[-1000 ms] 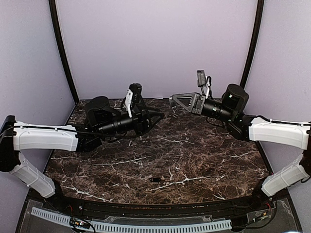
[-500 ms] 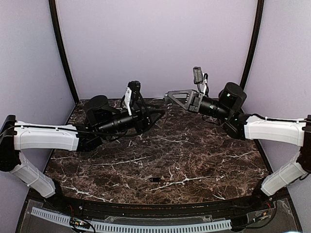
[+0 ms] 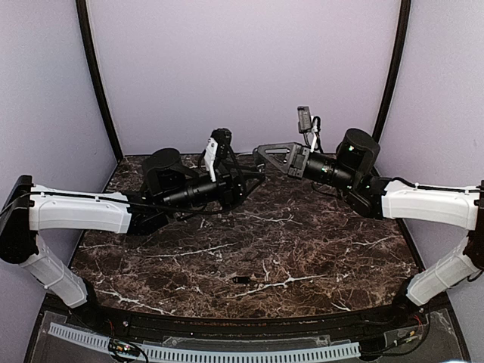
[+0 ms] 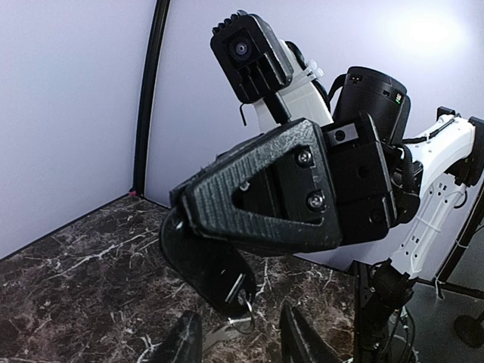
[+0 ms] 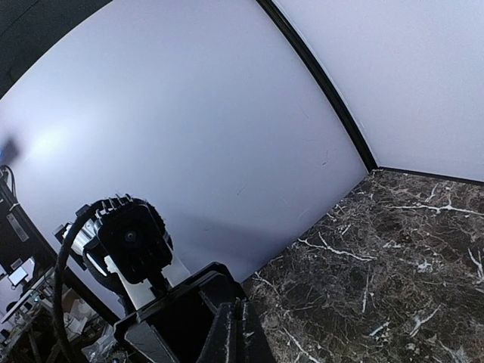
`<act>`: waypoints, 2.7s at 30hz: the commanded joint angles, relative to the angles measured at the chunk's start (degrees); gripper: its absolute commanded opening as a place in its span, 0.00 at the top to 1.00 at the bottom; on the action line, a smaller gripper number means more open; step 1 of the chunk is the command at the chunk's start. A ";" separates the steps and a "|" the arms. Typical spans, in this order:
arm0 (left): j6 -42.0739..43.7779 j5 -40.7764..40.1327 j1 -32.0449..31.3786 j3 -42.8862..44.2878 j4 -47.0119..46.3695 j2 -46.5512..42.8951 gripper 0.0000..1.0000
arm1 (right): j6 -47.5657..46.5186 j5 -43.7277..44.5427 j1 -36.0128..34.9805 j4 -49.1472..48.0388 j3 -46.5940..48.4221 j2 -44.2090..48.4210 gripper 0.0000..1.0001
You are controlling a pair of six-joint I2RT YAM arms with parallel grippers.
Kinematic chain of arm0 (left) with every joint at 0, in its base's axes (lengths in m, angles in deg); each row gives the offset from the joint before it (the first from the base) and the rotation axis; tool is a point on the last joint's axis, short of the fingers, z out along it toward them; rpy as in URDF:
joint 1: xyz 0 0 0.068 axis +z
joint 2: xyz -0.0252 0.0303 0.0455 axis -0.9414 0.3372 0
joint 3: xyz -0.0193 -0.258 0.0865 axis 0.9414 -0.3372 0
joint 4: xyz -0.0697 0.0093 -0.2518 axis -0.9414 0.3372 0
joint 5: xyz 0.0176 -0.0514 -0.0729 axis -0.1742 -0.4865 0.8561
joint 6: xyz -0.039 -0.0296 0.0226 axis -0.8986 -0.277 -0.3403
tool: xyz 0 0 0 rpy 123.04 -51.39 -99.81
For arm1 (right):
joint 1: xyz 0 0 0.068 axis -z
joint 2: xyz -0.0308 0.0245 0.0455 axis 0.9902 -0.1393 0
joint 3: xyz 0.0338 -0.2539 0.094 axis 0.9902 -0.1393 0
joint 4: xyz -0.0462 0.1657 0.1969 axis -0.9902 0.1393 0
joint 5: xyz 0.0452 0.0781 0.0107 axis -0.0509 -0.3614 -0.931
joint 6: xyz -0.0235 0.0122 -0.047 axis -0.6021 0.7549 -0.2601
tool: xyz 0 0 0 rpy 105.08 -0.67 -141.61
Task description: Remove the keys from the keyring
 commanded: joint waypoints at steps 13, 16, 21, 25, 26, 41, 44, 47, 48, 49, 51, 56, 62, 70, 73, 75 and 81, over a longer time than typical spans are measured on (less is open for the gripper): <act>0.43 -3.45 -0.49 0.82 0.66 -0.76 0.92 | -1.83 2.95 -1.06 0.49 1.53 1.69 1.00; 0.05 -3.33 -0.50 0.31 0.69 -1.00 0.98 | -1.75 4.46 -1.06 1.17 1.14 1.91 1.00; -1.24 -3.31 -0.50 -0.77 0.53 -1.52 1.00 | -1.83 7.94 -1.05 2.58 0.48 2.25 1.00; -3.29 -2.87 -0.50 -2.02 -0.61 -2.03 1.00 | -1.84 10.71 -0.99 4.38 0.00 1.61 1.00; -4.37 -3.15 -0.50 -2.14 -0.65 -2.08 1.00 | -1.84 11.22 -0.93 4.87 -0.03 1.21 1.00; -29.38 -2.98 0.98 0.73 4.95 -1.61 1.00 | -13.21 11.49 -0.92 -10.55 -17.45 7.72 0.45; -33.02 -1.60 1.72 0.32 4.10 -1.23 1.00 | -15.97 10.95 -1.45 -14.49 -21.67 9.42 0.49; -34.41 -1.72 2.09 0.26 4.84 -0.92 1.00 | -17.79 8.75 -2.42 -16.20 -23.69 10.62 0.56; -34.62 -1.97 2.13 0.23 5.34 -0.86 1.00 | -18.48 7.85 -3.12 -16.15 -23.80 10.81 0.57; -34.84 -2.10 2.21 0.24 5.74 -0.81 1.00 | -19.38 7.16 -3.69 -15.67 -23.64 10.79 0.58; -35.16 -2.10 2.40 0.27 6.37 -0.81 1.00 | -22.03 7.28 -5.72 -13.59 -22.85 10.31 0.63; -35.84 -2.40 2.66 0.22 7.65 -0.76 1.00 | -28.79 10.78 -10.83 -10.55 -20.30 7.11 0.75; -36.02 -2.06 2.75 0.39 7.71 -0.61 1.00 | -32.29 14.91 -13.63 -10.49 -17.53 0.76 0.73; -36.20 -1.54 2.75 0.39 7.98 -0.85 1.00 | -32.61 23.93 -13.89 -14.29 -15.99 -4.83 0.62; -36.20 -1.38 2.75 0.45 8.13 -1.02 1.00 | -32.14 26.51 -13.89 -14.51 -15.42 -6.12 0.61; -36.11 -1.50 2.75 0.32 8.31 -1.24 1.00 | -32.06 27.51 -13.85 -14.91 -15.57 -6.25 0.60; -35.89 -1.20 2.75 0.47 8.57 -1.56 1.00 | -32.39 28.96 -13.89 -15.04 -15.19 -5.88 0.59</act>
